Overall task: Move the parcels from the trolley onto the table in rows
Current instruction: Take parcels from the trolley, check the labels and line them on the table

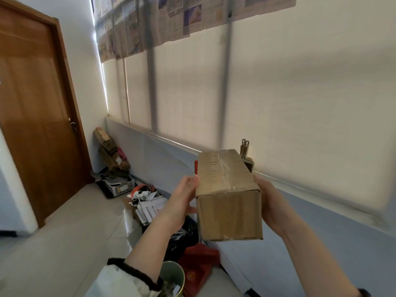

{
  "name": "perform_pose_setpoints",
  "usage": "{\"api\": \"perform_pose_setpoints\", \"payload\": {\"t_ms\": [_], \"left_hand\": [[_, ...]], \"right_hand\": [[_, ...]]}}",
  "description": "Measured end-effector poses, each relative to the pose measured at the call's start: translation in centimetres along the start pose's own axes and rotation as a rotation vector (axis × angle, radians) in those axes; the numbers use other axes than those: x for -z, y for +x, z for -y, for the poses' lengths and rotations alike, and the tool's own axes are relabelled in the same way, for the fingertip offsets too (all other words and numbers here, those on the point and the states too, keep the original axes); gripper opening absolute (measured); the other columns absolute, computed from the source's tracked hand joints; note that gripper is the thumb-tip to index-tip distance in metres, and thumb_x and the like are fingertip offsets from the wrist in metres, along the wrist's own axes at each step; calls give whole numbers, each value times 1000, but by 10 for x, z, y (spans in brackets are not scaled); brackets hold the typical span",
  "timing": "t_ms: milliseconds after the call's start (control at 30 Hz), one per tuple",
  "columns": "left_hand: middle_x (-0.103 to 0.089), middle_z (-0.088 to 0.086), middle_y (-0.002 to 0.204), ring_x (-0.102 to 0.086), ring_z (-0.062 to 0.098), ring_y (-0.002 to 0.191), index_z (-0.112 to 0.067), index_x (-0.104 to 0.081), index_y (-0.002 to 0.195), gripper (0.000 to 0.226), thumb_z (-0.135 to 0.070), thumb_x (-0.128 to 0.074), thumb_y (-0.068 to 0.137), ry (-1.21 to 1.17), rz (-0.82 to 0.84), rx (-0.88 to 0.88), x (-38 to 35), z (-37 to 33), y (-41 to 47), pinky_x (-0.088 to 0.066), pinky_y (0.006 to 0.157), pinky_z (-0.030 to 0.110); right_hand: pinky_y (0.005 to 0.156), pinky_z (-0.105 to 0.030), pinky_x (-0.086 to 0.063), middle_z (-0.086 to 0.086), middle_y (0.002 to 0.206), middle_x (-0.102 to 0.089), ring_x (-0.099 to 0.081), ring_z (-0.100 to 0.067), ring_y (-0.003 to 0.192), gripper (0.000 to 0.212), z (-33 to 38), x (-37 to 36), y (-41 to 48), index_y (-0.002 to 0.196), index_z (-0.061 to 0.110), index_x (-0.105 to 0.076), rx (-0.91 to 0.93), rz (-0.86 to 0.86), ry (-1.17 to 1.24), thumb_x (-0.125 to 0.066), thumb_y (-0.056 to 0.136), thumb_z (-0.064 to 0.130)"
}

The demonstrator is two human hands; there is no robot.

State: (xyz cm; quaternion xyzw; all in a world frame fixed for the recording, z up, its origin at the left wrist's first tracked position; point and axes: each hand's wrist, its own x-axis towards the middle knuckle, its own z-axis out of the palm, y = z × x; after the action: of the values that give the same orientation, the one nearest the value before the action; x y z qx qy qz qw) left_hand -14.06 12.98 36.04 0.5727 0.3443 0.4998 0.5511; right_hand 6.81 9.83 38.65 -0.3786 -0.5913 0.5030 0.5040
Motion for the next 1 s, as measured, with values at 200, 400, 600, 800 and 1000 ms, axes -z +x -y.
{"api": "perform_pose_setpoints", "payload": {"t_ms": [200, 400, 600, 800, 1000], "left_hand": [[-64, -5, 112, -63, 16, 105, -30, -57, 107, 44, -41, -75, 68, 49, 35, -124, 0, 20, -17, -54, 78, 30], [-60, -12, 121, -52, 10, 121, -39, -56, 104, 43, -30, -77, 68, 151, 31, -128, -4, 35, -30, -45, 99, 49], [-55, -13, 126, -48, 9, 124, -32, -51, 116, 52, -37, -74, 70, 246, 45, -126, -10, 23, -31, -41, 103, 49], [-46, -18, 125, -44, -3, 118, -52, -58, 107, 22, -50, -50, 87, 383, 55, -277, -28, 4, -30, -41, 95, 27], [-31, -16, 145, -43, 8, 127, -65, -25, 126, 80, -21, -72, 80, 355, 117, -194, -28, 11, -28, -50, 91, 21]], "right_hand": [[86, -32, -46, 1, 125, -60, -56, -17, 115, 57, -13, 16, -15, 127, 27, -51, 68, 51, 7, -56, 71, 18], [97, -44, -44, 5, 129, -56, -49, -18, 124, 54, -35, 18, -32, 120, 23, -53, 62, -8, 16, -61, 69, 7], [83, -34, -52, 1, 122, -60, -59, -19, 111, 54, -36, 23, -32, 121, 21, -53, 44, -40, 65, -62, 69, 7], [74, -37, -56, -9, 106, -65, -65, -22, 93, 36, -58, 26, -30, 112, 14, -60, -58, -205, 473, -59, 77, 19], [89, -46, -51, -17, 125, -58, -54, -34, 114, 43, -88, 21, -37, 126, 9, -55, -160, -223, 637, -54, 84, 19]]}}
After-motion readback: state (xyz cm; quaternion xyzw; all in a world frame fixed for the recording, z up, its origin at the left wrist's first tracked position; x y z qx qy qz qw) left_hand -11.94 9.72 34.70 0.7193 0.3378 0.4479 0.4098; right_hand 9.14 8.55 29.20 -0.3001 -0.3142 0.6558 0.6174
